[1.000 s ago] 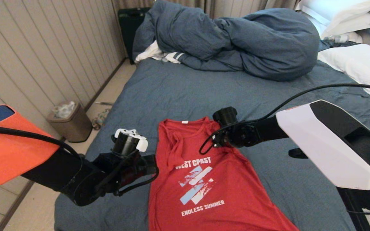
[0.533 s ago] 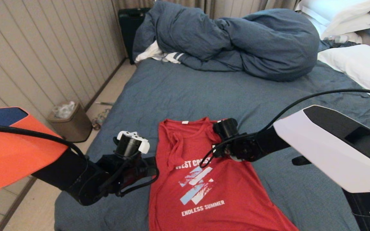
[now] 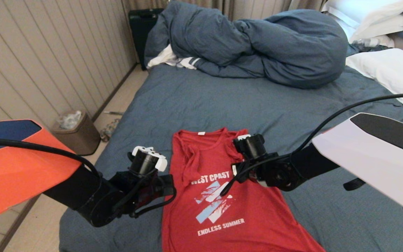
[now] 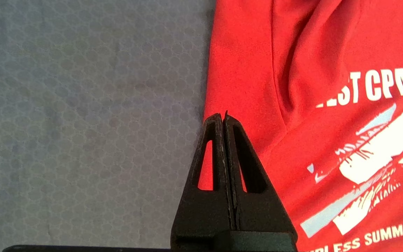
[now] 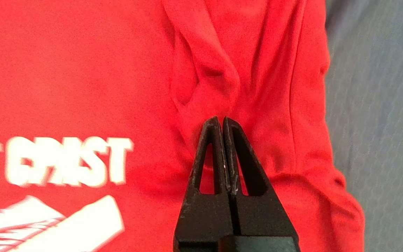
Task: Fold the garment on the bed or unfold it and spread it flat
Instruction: Fold the red T-shirt
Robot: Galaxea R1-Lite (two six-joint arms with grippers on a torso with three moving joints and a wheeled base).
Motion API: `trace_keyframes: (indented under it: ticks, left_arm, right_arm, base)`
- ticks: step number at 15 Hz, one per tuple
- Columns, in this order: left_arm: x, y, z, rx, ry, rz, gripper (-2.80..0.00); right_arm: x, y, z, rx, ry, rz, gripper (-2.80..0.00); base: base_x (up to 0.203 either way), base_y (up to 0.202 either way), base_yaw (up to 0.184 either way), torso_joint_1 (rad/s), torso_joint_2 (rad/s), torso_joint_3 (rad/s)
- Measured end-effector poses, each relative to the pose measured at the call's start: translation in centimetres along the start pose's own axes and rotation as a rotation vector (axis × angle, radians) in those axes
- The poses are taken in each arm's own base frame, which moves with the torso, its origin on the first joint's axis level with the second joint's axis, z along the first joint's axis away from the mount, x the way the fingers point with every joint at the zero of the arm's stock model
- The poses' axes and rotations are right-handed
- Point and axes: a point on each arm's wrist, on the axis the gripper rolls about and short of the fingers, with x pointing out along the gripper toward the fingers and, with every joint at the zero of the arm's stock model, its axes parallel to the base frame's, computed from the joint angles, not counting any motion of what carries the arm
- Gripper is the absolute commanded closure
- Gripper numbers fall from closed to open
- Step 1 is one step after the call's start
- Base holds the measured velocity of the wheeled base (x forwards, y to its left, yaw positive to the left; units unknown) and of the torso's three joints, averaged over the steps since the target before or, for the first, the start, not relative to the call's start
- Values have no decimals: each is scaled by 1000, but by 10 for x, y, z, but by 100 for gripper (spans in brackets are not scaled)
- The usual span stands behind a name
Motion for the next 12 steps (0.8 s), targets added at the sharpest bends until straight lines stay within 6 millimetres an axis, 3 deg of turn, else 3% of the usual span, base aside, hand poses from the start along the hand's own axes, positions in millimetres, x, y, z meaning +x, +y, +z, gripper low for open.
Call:
trace_keyframes:
  ticks: [8, 12]
  left_arm:
    - [0, -1, -1, 2, 0, -3, 0]
    - [0, -2, -2, 1, 2, -4, 0]
  right_arm:
    - [-11, -1, 61, 20, -166, 11, 0]
    - [12, -4, 77, 31, -162, -14, 0]
  base:
    - [0, 0, 0, 0, 0, 0]
    - [0, 0, 0, 0, 0, 0]
